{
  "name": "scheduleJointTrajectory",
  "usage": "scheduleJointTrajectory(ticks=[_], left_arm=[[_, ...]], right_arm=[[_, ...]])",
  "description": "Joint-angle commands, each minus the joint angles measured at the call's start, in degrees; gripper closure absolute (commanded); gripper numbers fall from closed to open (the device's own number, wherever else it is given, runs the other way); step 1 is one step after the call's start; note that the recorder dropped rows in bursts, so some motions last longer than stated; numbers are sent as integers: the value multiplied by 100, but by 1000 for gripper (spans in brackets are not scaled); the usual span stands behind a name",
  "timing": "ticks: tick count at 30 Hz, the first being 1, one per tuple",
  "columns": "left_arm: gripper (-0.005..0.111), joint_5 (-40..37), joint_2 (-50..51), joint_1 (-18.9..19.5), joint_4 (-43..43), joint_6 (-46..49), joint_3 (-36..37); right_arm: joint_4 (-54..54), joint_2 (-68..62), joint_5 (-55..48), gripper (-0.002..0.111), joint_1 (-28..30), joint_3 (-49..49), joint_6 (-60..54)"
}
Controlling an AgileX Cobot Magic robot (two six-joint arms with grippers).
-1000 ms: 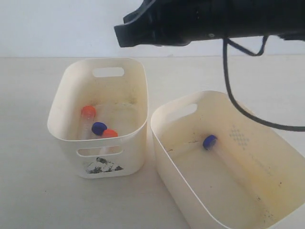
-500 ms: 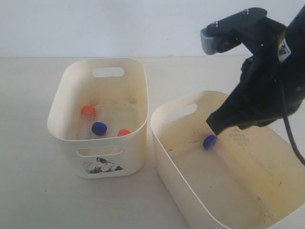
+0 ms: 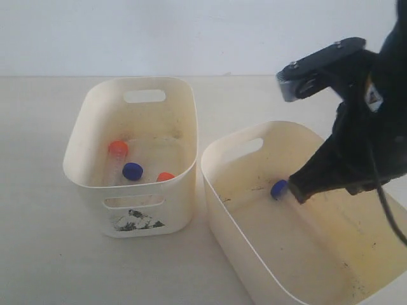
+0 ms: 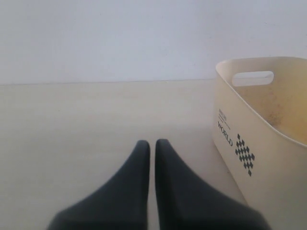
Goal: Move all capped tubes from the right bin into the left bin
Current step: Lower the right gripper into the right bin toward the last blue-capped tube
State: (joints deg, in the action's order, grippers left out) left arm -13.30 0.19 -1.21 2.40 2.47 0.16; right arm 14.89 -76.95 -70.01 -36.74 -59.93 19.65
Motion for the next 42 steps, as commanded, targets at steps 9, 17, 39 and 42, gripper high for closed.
scheduleJointTrajectory(ticks=[9, 17, 39, 42], left_arm=[[102, 29, -19, 6, -10, -48, -16], [102, 29, -19, 6, -10, -48, -16], [102, 29, -19, 6, -10, -48, -16], [102, 29, -19, 6, -10, -48, -16]], right_arm=[[1603, -1341, 4, 109, -1117, -6, 1573], [1711, -2067, 4, 109, -1117, -6, 1573], [563, -2255, 1328, 109, -415, -6, 669], [526, -2268, 1448, 109, -376, -6, 602]])
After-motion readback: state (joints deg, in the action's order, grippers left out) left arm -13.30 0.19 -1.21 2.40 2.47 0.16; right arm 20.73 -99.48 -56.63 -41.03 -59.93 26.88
